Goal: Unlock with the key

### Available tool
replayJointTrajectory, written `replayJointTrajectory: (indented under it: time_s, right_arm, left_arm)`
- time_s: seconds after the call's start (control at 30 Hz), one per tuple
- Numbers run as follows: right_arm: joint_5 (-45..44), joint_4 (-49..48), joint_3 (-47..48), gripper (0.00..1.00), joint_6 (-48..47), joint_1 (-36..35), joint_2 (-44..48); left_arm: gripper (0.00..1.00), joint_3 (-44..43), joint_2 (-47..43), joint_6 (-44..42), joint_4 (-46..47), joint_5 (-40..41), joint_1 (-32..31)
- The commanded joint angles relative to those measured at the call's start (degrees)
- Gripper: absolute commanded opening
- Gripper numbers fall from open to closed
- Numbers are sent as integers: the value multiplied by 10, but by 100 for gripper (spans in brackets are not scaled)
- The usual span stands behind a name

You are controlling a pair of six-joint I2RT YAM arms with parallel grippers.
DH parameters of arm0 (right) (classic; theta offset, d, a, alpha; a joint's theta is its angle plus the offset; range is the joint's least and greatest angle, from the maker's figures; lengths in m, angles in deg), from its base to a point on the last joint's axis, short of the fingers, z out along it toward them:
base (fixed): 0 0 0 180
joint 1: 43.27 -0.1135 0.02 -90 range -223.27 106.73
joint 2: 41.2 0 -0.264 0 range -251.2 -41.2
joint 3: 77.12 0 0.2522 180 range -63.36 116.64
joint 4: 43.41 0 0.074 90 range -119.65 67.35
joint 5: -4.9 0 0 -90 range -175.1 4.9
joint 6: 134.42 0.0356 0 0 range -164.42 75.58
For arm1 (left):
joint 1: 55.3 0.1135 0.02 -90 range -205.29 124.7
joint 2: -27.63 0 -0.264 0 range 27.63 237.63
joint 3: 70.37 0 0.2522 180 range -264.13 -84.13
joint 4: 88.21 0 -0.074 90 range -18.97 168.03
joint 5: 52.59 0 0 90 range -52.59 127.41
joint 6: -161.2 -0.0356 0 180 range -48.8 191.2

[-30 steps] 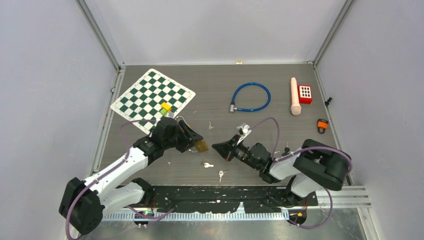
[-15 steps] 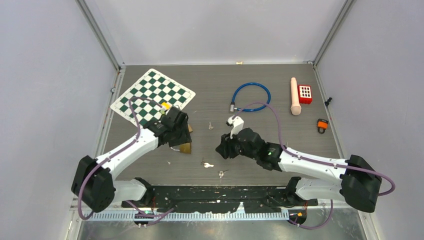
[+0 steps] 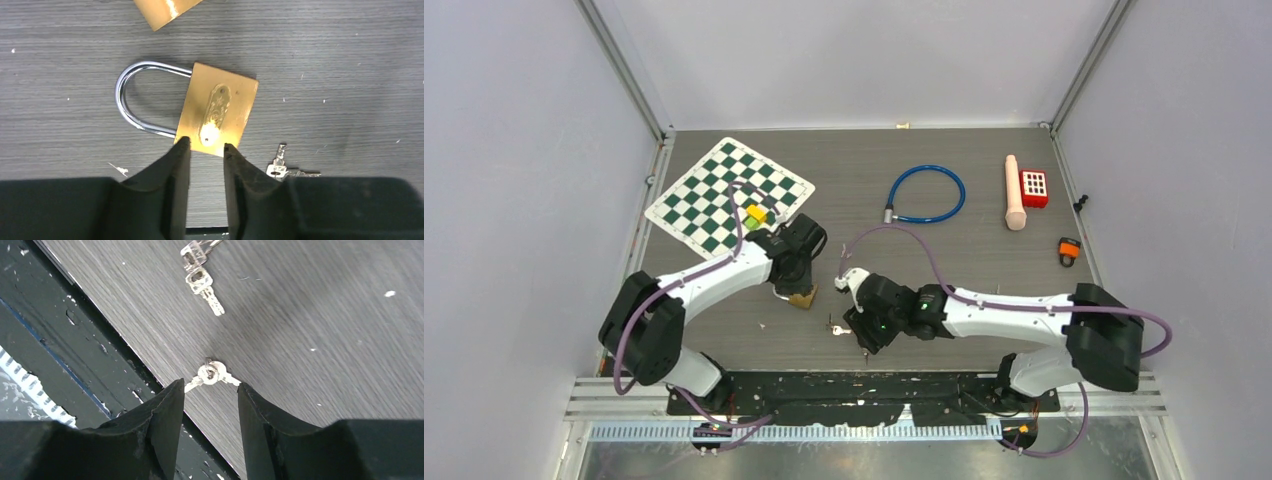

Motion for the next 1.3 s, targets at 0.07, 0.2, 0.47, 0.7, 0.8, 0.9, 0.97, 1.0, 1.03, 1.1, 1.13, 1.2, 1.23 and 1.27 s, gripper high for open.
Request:
replayJointTrajectory:
  time_s: [0.07, 0.2, 0.47, 0.7, 0.8, 0.9, 0.97, 1.0, 1.03, 1.1, 1.13, 1.2, 1.23, 1.27]
  right_arm:
    - [20, 4, 47, 49, -24, -17, -70]
    - [16, 3, 55, 44, -26, -20, -103]
    - [-16, 19, 71, 16, -26, -23, -134]
    - [-94, 14, 49, 5, 44, -1, -89]
    - [-87, -20, 12, 5, 105, 43, -31]
    - [-62, -86, -39, 5, 150, 76, 38]
    - [-56, -117, -60, 5, 170, 93, 72]
    - [-56, -126, -65, 5, 180, 101, 94]
    - [-54, -142, -74, 5, 185, 105, 105]
    - [-46, -169, -89, 5, 188, 112, 134]
    - [-41, -180, -94, 5, 190, 115, 154]
    - [-39, -215, -109, 5, 199, 118, 183]
    - [-36, -234, -118, 5, 206, 120, 192]
    - [-31, -245, -122, 5, 208, 123, 208]
  left_arm:
    - [48, -6, -73, 7, -15, 61, -4]
    - [70, 14, -146, 30, -29, 112, 2]
    - [91, 112, -328, 75, 6, 164, 11]
    - [93, 245, -452, 59, 185, 63, 11]
    - [94, 275, -464, 44, 257, 9, 10]
    - [95, 297, -460, 27, 332, -43, 5]
    - [95, 317, -455, 20, 394, -72, 0]
    - [95, 330, -453, 18, 433, -85, -2]
    - [95, 343, -450, 16, 470, -103, -3]
    - [95, 368, -441, 15, 567, -139, -5]
    - [95, 376, -435, 14, 601, -153, -6]
    - [96, 384, -419, 9, 657, -174, -11]
    - [95, 385, -411, 7, 678, -188, -12]
    - [95, 384, -403, 5, 694, -194, -13]
